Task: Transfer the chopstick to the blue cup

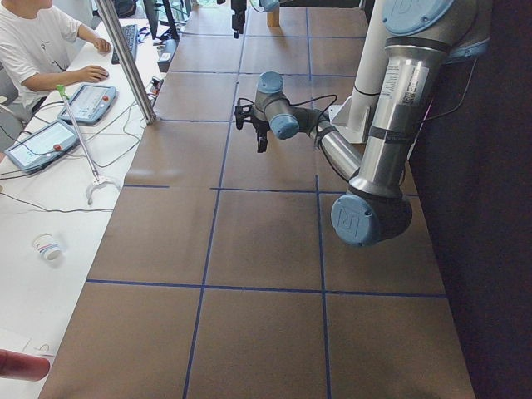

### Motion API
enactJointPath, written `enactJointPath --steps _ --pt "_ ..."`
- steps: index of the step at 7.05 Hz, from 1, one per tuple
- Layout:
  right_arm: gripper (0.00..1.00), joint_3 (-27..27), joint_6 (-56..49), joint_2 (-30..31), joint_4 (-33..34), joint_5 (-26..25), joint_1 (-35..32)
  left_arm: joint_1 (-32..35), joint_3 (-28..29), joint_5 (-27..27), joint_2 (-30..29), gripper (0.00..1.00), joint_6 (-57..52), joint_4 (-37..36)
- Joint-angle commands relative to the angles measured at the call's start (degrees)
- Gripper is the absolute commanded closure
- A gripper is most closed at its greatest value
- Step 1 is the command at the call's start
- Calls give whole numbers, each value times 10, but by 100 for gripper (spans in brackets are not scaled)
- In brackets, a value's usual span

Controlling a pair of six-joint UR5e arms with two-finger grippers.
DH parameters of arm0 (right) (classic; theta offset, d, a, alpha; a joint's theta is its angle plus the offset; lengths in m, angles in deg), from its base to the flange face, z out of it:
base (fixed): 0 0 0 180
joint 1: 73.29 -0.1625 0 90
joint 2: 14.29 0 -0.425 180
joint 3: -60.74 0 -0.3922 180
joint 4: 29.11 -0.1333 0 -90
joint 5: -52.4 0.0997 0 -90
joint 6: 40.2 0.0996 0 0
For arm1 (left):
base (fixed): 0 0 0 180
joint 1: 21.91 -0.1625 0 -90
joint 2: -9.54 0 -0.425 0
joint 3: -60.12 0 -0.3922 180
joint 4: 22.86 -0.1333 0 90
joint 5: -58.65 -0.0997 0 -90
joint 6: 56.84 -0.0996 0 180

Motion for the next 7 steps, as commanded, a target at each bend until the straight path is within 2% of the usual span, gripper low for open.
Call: enactJointPath --steps 1,2,3,4,5,6,7 --pt "0 -11 -249 114 1 -8 -75 112 3 90 81 0 -231 -3" --pt "0 -24 -321 150 3 -9 -120 161 14 117 118 0 -339 -10" --pt "0 -46 -431 181 5 -9 -169 210 26 121 138 0 -438 -43" --pt "0 -94 -533 181 5 -7 -204 254 34 128 151 0 -557 -96" --pt "0 -112 -556 189 5 -8 -212 322 54 129 150 0 -680 -154" --pt "0 -113 -576 202 4 -6 -226 364 59 130 151 0 -738 -192" --pt "0 -112 -591 204 6 -6 -235 387 60 149 161 0 -742 -196"
